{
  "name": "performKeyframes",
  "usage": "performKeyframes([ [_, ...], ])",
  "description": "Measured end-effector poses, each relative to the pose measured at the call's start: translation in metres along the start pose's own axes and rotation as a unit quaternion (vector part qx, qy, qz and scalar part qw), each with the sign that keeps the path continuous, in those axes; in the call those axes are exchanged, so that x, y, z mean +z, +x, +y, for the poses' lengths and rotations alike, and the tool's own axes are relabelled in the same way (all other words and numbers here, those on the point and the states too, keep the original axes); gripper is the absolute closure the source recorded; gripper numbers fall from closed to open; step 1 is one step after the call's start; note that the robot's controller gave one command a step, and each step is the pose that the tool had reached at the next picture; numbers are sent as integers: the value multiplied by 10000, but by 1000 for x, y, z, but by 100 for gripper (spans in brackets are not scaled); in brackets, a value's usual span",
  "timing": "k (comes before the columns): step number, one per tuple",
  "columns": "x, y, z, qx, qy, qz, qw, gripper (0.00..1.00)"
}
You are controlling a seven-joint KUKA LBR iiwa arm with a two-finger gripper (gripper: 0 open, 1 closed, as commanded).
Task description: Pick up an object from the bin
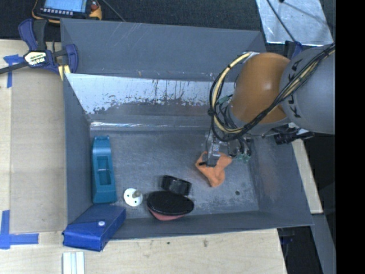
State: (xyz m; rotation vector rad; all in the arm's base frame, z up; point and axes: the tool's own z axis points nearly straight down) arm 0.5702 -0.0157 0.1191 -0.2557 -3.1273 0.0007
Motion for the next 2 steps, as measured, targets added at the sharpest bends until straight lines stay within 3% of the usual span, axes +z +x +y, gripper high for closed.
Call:
performKeyframes([
  [1,-62,-14,-18,-117,-6,-22,9999,100],
  [2,-85,-23,-33,-119,2,-67,9999,100],
])
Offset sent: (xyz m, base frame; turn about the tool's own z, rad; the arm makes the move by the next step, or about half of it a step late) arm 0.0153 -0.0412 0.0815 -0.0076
